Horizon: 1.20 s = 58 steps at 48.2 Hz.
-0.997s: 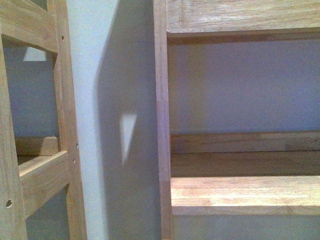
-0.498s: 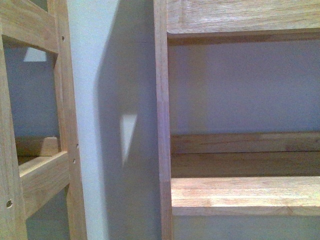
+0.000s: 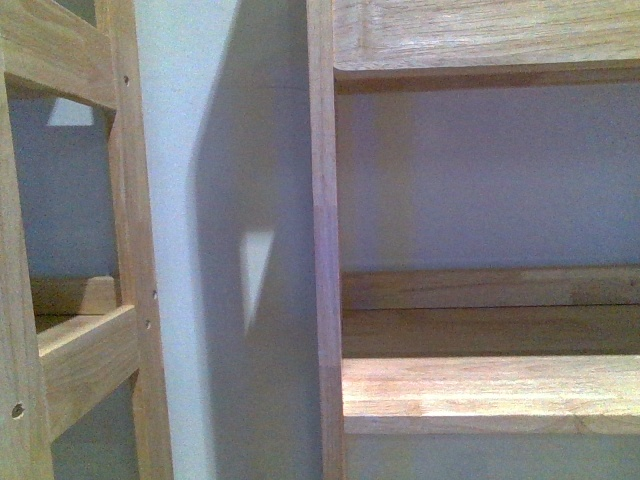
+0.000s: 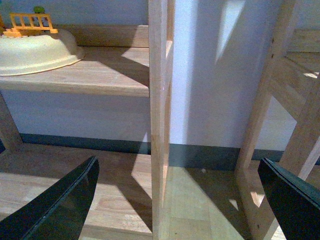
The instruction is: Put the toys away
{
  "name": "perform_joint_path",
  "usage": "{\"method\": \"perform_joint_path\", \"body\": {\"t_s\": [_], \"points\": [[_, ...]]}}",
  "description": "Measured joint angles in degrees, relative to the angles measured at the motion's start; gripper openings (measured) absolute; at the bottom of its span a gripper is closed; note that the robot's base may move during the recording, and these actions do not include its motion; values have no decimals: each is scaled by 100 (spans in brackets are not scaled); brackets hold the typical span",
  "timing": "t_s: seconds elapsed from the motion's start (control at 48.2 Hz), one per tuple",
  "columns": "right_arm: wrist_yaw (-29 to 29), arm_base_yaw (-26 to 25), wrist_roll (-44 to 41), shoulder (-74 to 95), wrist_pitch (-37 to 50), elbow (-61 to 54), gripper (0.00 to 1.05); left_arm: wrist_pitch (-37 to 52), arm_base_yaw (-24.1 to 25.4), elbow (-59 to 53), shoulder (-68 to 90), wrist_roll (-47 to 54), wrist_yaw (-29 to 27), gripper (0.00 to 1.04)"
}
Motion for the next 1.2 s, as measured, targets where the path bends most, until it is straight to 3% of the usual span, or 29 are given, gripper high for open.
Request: {"method": "perform_joint_path", "body": {"t_s": [0.374, 1.204], "points": [[0, -2, 0, 0, 0, 0, 100, 0, 0, 0, 0, 0, 0, 99], [0, -4, 0, 0, 0, 0, 98, 0, 0, 0, 0, 0, 0, 99]]}}
